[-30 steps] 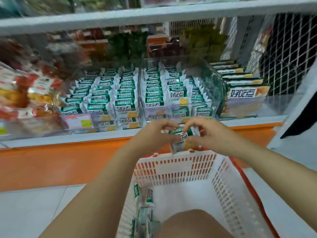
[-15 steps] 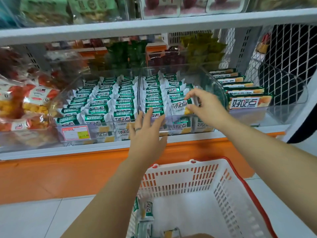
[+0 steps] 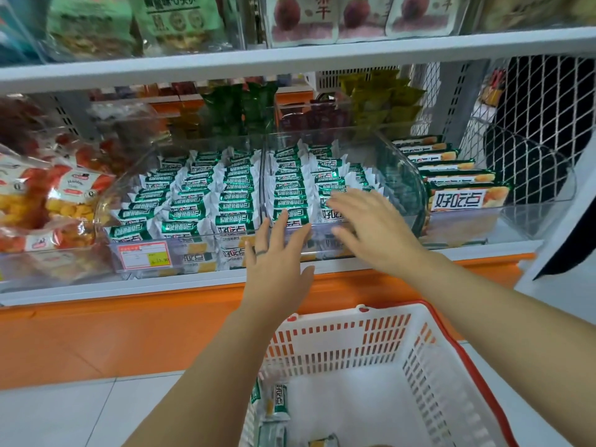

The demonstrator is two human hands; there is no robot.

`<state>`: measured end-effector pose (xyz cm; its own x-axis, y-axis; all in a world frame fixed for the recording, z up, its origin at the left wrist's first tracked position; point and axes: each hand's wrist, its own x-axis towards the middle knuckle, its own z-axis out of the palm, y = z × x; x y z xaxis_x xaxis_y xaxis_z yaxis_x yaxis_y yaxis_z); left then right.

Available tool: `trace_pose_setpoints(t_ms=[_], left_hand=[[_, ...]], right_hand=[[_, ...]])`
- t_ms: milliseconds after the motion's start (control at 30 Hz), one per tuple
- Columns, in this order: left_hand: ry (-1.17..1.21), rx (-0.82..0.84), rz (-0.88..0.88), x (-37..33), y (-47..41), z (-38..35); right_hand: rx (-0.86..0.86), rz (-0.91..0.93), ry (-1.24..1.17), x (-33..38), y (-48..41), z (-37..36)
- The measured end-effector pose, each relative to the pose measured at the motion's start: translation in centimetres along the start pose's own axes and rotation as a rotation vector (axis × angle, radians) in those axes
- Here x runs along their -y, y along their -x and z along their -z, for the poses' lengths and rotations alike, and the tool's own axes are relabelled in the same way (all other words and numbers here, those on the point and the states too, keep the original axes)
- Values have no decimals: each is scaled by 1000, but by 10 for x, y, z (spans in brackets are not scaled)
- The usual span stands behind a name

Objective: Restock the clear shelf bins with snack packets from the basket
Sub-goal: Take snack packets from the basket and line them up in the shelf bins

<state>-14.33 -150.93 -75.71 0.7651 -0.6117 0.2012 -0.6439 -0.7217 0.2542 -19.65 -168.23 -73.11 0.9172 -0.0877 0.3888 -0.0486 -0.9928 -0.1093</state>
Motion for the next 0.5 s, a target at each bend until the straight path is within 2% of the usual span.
trace_pose_setpoints(t_ms=[100,200,233,367,400,500], left_hand=[[-21,2,-6,1,1,0],[-9,-19,-28,1,6,-1],[7,-57,-48,1,10,-3],[97,-357,-164,11,28,-20],[91,-381,-159,16,33,-28],[59,-291,-111,32,51,-62]], right_hand=[[112,-7,60,7,2,-8],[110,6,34,5,3,-3],[66,11,-8,5,7,-2],[-299,46,-241,3,45,-10],[-325,47,-294,1,58,-18],[-148,-59,-438,-6,94,-58]])
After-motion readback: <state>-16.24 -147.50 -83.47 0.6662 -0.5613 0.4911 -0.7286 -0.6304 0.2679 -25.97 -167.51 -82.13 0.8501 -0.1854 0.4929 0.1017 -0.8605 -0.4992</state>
